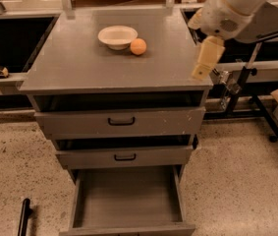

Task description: Place orange into bottom drawer

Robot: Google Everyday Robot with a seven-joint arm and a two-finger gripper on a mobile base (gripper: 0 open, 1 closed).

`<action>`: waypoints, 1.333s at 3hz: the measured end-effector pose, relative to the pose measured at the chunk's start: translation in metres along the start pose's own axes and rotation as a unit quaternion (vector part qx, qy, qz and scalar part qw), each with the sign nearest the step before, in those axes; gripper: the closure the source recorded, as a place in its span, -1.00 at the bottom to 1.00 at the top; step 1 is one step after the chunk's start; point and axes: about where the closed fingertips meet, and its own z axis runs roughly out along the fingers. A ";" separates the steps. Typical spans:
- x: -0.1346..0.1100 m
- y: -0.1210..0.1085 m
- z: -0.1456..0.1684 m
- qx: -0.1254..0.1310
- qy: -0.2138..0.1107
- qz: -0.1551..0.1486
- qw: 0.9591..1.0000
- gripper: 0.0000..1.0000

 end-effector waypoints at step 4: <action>-0.051 -0.097 0.068 0.063 -0.130 0.007 0.989 -1.00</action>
Offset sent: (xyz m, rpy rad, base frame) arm 0.0657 0.0217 -0.0182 0.1082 -0.0516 -0.0285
